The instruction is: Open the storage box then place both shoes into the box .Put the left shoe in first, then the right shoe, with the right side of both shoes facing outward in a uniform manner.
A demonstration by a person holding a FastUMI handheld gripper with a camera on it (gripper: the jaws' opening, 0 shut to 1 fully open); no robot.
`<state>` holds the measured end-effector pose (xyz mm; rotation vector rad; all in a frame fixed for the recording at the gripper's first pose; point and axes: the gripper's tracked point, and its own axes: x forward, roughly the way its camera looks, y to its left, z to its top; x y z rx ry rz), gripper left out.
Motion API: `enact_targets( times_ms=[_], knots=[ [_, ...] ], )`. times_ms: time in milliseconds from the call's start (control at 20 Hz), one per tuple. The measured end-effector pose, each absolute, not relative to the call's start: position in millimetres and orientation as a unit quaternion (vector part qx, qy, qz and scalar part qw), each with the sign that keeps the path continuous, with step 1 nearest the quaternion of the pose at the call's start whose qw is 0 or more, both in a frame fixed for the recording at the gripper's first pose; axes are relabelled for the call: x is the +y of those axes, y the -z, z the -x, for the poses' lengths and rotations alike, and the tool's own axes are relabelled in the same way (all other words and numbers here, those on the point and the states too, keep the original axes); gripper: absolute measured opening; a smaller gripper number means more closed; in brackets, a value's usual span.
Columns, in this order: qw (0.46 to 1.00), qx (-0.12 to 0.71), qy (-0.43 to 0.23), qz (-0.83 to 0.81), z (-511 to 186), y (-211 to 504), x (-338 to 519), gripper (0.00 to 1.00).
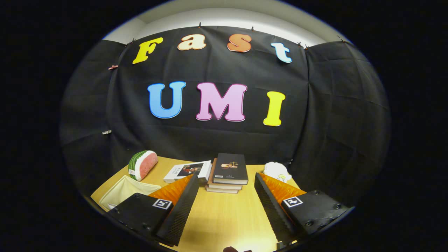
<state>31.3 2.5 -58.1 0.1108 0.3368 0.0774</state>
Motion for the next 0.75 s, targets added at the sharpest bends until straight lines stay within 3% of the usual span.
enact_targets(
  times_ms=[450, 750],
  knots=[
    [0.986, 0.162, -0.025, -0.031, 15.8, 81.1, -53.8, 0.98],
    [0.983, 0.172, -0.038, -0.059, 11.3, 87.8, -61.9, 0.98]
  ],
)
